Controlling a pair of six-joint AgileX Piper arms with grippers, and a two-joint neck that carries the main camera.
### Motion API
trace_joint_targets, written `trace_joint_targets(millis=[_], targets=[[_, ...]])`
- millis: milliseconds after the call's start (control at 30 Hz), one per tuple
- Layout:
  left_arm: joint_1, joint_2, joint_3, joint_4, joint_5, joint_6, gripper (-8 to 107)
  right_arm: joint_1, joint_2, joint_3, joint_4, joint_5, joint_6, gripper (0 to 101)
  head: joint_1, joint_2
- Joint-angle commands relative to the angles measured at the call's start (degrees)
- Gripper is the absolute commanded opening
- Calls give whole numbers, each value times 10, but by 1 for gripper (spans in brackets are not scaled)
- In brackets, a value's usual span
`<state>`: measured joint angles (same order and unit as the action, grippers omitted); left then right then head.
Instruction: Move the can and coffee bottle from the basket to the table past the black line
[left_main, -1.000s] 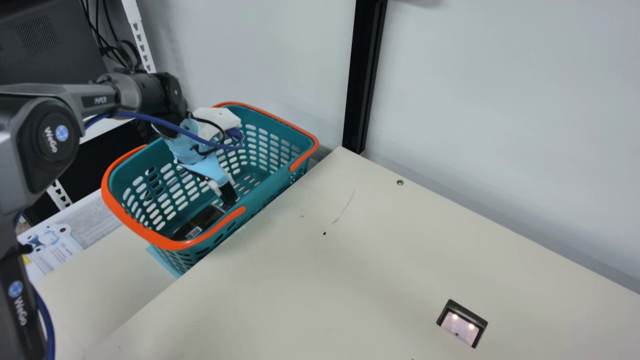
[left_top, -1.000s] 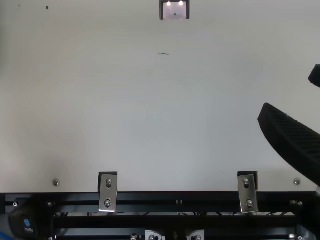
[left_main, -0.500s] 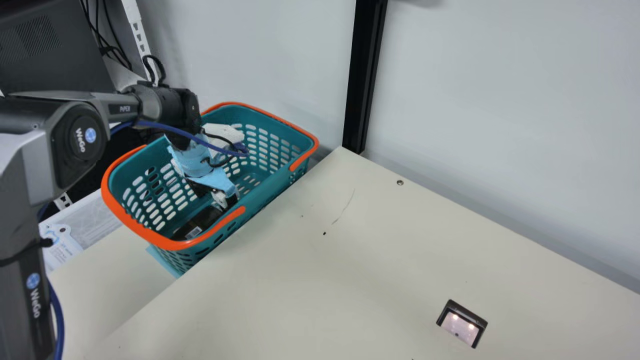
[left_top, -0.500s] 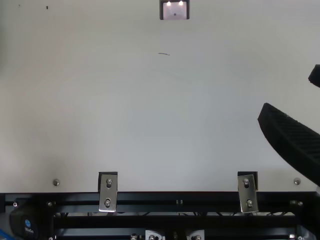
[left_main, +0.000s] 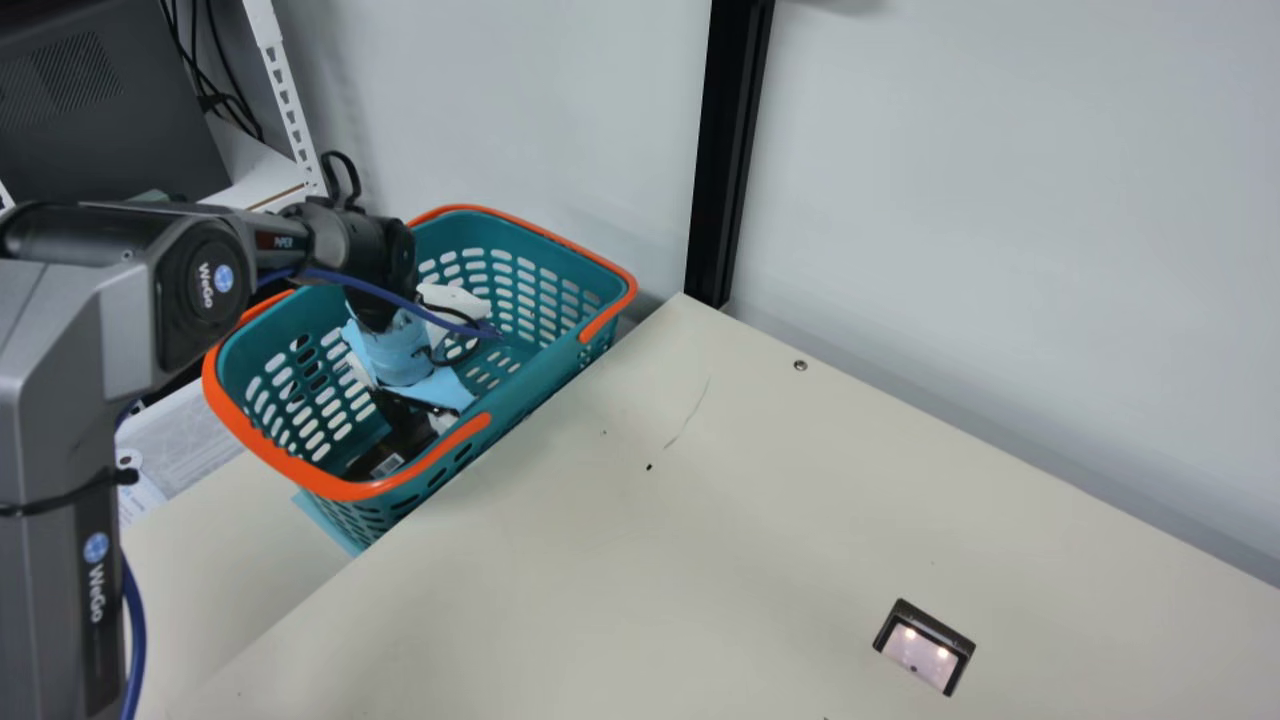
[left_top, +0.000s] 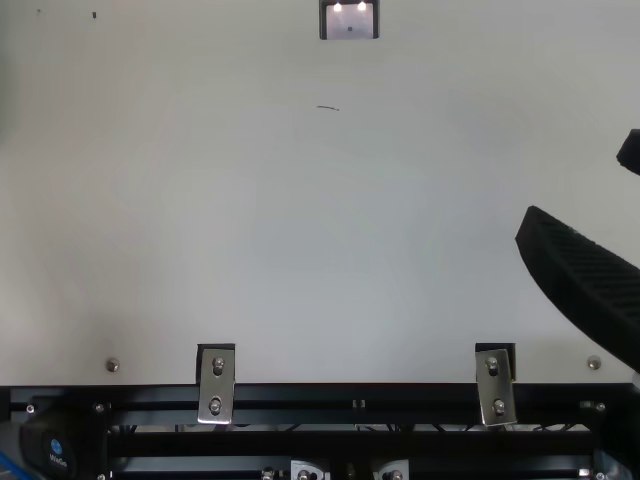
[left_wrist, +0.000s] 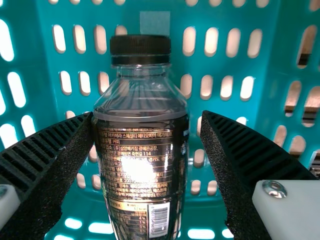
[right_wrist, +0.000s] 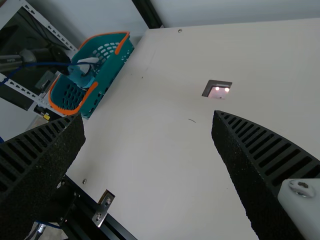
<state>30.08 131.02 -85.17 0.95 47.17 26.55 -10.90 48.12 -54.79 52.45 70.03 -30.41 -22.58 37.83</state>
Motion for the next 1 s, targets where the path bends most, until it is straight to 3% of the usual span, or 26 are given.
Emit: trace_joint_targets(millis=[0, 200, 267, 567, 967], targets=[[-1, 6, -2, 0, -3, -2, 90, 0, 0, 0, 0, 0, 0, 101, -24, 0], [0, 19, -8, 2, -8, -9, 90, 0, 0, 0, 0, 0, 0, 101, -24, 0], [0, 22, -11, 0, -10, -10, 10, 0, 0, 0, 0, 0, 0, 101, -24, 0], [1, 7, -10, 7, -31, -18, 10, 0, 0, 0, 0, 0, 0, 101, -24, 0], [-16, -125, 37, 2, -120, -15, 10, 0, 0, 0, 0, 0, 0, 101, -24, 0]])
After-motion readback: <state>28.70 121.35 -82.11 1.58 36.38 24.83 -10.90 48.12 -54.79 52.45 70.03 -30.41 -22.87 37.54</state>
